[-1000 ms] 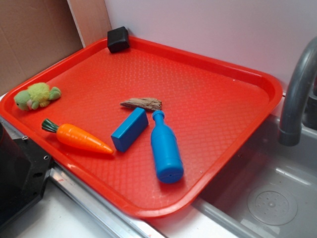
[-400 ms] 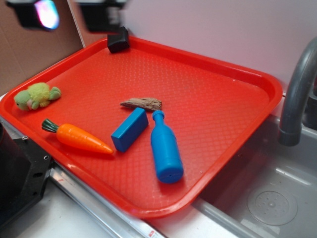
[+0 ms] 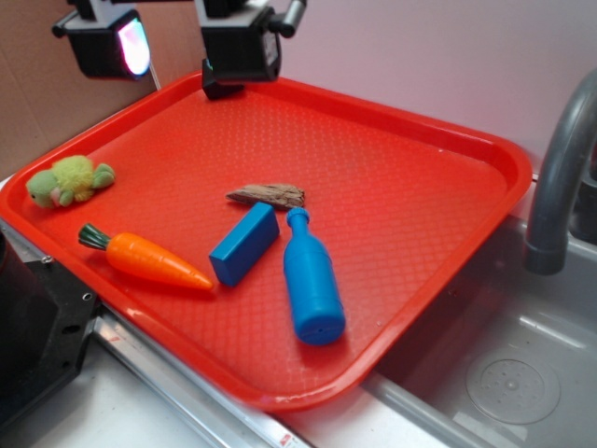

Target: Grab the blue bottle.

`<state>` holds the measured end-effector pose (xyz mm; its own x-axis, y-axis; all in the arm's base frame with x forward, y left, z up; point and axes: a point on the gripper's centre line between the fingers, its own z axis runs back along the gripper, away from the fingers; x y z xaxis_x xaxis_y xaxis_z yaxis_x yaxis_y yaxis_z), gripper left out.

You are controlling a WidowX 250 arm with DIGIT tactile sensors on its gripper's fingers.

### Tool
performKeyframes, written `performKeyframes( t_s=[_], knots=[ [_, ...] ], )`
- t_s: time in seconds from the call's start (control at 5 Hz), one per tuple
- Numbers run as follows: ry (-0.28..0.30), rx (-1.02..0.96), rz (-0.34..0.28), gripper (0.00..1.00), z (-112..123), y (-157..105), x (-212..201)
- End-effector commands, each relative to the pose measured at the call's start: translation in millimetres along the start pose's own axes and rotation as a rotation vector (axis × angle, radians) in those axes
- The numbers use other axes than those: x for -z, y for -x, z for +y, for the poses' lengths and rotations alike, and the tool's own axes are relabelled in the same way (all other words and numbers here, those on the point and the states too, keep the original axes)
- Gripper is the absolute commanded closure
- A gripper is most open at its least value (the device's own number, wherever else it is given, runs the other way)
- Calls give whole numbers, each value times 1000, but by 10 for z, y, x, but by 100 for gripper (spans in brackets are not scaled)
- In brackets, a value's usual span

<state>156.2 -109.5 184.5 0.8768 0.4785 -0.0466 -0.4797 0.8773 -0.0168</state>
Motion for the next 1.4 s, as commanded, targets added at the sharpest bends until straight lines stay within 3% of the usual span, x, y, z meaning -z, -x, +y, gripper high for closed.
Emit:
performKeyframes(
  t_s=[0.0,0.2,0.4,0.8,1.2],
  knots=[
    [72,-13,-87,0,-96,-105,225],
    [102,-11,-198,0,-292,-129,505],
    [60,45,-206,0,-488,-194,715],
    [92,-5,-35,0,-583,-193,1337],
    [81,-13,62,0,-612,-108,1618]
  ],
)
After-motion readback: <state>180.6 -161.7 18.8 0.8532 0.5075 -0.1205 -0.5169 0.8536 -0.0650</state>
